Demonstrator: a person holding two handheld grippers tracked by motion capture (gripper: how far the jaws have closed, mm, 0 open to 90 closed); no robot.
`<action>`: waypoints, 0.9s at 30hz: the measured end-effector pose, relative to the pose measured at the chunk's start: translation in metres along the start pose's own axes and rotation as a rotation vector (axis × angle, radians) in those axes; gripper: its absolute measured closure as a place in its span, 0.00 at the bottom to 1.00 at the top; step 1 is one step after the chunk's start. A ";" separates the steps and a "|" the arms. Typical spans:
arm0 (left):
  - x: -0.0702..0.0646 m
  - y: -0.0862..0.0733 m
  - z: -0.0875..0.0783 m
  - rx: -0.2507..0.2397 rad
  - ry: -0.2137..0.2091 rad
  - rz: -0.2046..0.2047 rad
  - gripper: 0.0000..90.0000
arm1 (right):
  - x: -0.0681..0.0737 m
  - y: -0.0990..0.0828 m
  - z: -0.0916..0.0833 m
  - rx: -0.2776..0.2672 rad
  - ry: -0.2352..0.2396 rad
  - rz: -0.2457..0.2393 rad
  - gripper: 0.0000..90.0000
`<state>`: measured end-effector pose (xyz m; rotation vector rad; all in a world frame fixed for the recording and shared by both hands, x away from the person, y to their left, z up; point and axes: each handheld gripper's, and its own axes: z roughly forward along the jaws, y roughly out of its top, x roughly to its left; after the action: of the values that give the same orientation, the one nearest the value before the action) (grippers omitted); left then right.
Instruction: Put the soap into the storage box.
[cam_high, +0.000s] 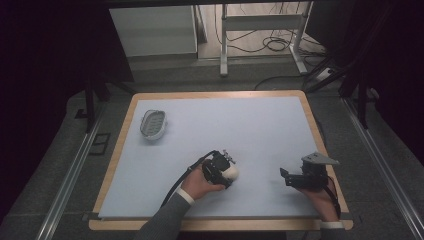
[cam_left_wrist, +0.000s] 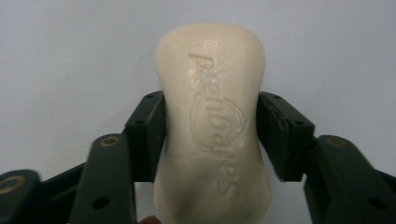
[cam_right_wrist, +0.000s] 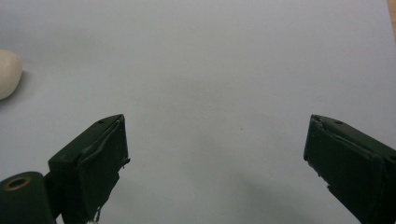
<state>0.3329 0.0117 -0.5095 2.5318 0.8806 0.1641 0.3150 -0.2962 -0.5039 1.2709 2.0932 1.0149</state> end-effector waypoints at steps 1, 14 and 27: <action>0.000 0.000 0.000 0.001 0.000 0.000 0.54 | 0.000 0.000 0.000 0.000 0.000 -0.001 0.07; 0.005 -0.004 -0.007 -0.005 -0.001 0.010 0.55 | -0.002 0.000 -0.002 -0.004 -0.008 0.007 0.07; 0.019 -0.008 -0.023 -0.062 -0.015 -0.036 0.55 | -0.002 0.000 -0.001 -0.001 -0.013 0.005 0.07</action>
<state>0.3380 0.0378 -0.4938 2.4554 0.9004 0.1587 0.3152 -0.2986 -0.5036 1.2799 2.0801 1.0070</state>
